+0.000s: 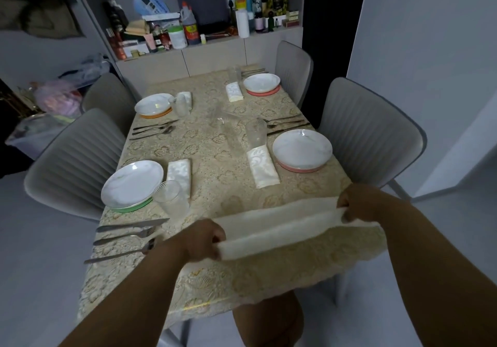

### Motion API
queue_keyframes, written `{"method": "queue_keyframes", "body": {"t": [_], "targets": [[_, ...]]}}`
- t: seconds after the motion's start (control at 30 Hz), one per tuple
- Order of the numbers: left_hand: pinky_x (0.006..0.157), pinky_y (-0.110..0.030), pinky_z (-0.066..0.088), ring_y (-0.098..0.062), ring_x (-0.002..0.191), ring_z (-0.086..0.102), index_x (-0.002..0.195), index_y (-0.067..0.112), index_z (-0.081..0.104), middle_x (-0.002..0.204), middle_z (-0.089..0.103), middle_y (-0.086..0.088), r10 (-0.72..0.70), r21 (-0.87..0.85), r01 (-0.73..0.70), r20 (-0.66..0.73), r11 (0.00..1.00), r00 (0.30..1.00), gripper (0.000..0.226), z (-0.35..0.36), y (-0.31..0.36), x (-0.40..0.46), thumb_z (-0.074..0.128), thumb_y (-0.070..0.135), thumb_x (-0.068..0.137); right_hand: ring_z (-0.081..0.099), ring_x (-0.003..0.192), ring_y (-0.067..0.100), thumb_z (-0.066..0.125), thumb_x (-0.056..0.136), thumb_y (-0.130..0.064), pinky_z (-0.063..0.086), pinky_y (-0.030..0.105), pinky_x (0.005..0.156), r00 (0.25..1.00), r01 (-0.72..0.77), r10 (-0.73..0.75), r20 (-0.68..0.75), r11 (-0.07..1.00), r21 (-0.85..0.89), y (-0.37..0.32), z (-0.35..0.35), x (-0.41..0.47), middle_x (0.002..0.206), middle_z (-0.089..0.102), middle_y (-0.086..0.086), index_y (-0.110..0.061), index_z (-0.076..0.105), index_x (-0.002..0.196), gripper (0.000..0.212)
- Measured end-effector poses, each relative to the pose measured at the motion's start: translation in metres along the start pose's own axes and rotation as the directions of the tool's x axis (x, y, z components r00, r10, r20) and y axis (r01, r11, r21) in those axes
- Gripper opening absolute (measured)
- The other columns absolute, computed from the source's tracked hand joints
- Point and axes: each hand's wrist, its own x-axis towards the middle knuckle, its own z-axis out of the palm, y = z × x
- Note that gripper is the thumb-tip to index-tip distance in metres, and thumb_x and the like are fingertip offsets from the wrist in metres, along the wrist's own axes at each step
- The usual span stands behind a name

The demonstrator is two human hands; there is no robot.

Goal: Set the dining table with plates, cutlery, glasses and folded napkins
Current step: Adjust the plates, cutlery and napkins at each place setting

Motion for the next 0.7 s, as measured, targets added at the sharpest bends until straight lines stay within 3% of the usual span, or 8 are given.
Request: {"method": "queue_keyframes", "body": {"t": [0.07, 0.13, 0.2, 0.3, 0.4, 0.5, 0.6, 0.7], "targets": [[0.054, -0.013, 0.031, -0.004, 0.063, 0.044, 0.074, 0.012, 0.064, 0.067, 0.048, 0.010, -0.043, 0.028, 0.040, 0.115, 0.999, 0.992, 0.011, 0.015, -0.006, 0.003, 0.075, 0.014, 0.073, 0.055, 0.111, 0.016, 0.068, 0.086, -0.019, 0.039, 0.021, 0.089, 0.994, 0.001, 0.006, 0.112, 0.998, -0.060, 0.001, 0.010, 0.002, 0.124, 0.060, 0.002, -0.013, 0.063, 0.123, 0.038], [0.050, -0.017, 0.028, -0.003, 0.056, 0.036, 0.061, 0.018, 0.048, 0.062, 0.041, 0.009, -0.084, 0.043, 0.078, 0.193, 0.996, 0.978, 0.029, 0.027, -0.013, 0.005, 0.073, 0.015, 0.075, 0.053, 0.117, 0.016, 0.065, 0.088, -0.020, 0.038, 0.020, 0.090, 0.981, 0.008, 0.011, 0.193, 0.995, -0.097, 0.006, 0.018, 0.004, 0.128, 0.057, 0.002, -0.014, 0.060, 0.126, 0.039], [0.050, -0.018, 0.027, -0.004, 0.055, 0.035, 0.057, 0.021, 0.040, 0.063, 0.040, 0.008, -0.119, 0.053, 0.110, 0.211, 0.993, 0.970, 0.037, 0.034, -0.021, 0.007, 0.070, 0.017, 0.079, 0.049, 0.122, 0.016, 0.061, 0.091, -0.020, 0.035, 0.019, 0.095, 0.971, -0.015, 0.041, 0.237, 0.994, -0.112, 0.009, 0.023, 0.005, 0.133, 0.054, 0.002, -0.014, 0.057, 0.130, 0.040], [0.052, -0.020, 0.028, -0.008, 0.061, 0.038, 0.062, 0.020, 0.044, 0.070, 0.042, 0.005, -0.146, 0.079, 0.134, 0.167, 0.988, 0.975, 0.031, 0.034, -0.030, 0.013, 0.064, 0.023, 0.086, 0.046, 0.125, 0.016, 0.056, 0.094, -0.023, 0.033, 0.019, 0.098, 0.967, -0.044, 0.072, 0.245, 0.992, -0.120, 0.016, 0.030, 0.010, 0.135, 0.052, 0.002, -0.012, 0.055, 0.131, 0.039], [0.066, -0.022, 0.030, -0.014, 0.085, 0.047, 0.086, 0.019, 0.057, 0.091, 0.050, 0.001, -0.163, 0.064, 0.160, 0.042, 0.985, 0.986, 0.008, 0.029, -0.032, 0.023, 0.058, 0.026, 0.091, 0.048, 0.122, 0.020, 0.055, 0.093, -0.032, 0.034, 0.033, 0.104, 0.981, -0.121, 0.133, 0.139, 0.988, -0.093, 0.035, 0.041, 0.027, 0.134, 0.052, 0.002, -0.014, 0.057, 0.125, 0.037], [0.078, -0.025, 0.038, -0.021, 0.103, 0.055, 0.097, 0.018, 0.061, 0.106, 0.058, -0.002, -0.249, -0.006, 0.249, -0.092, 0.968, 0.964, 0.010, 0.032, -0.035, 0.036, 0.056, 0.025, 0.093, 0.045, 0.123, 0.019, 0.047, 0.096, -0.039, 0.030, 0.038, 0.104, 0.975, -0.221, 0.220, -0.026, 0.974, -0.039, 0.040, 0.046, 0.040, 0.130, 0.051, -0.003, -0.026, 0.054, 0.123, 0.032], [0.084, -0.033, 0.045, -0.024, 0.101, 0.057, 0.082, 0.026, 0.054, 0.094, 0.057, 0.002, -0.346, -0.064, 0.340, -0.143, 0.938, 0.927, 0.009, 0.041, -0.037, 0.048, 0.055, 0.028, 0.091, 0.045, 0.125, 0.018, 0.040, 0.098, -0.043, 0.029, 0.036, 0.104, 0.956, -0.284, 0.281, -0.089, 0.959, -0.017, 0.039, 0.056, 0.057, 0.133, 0.051, -0.004, -0.030, 0.052, 0.127, 0.034], [0.085, -0.033, 0.046, -0.022, 0.099, 0.058, 0.094, 0.024, 0.059, 0.100, 0.063, 0.002, -0.395, -0.045, 0.396, -0.247, 0.917, 0.885, 0.010, 0.051, -0.037, 0.059, 0.053, 0.031, 0.093, 0.049, 0.121, 0.018, 0.038, 0.099, -0.043, 0.032, 0.033, 0.101, 0.939, -0.304, 0.300, -0.167, 0.953, 0.003, 0.036, 0.063, 0.069, 0.129, 0.054, -0.004, -0.030, 0.056, 0.123, 0.032]]}}
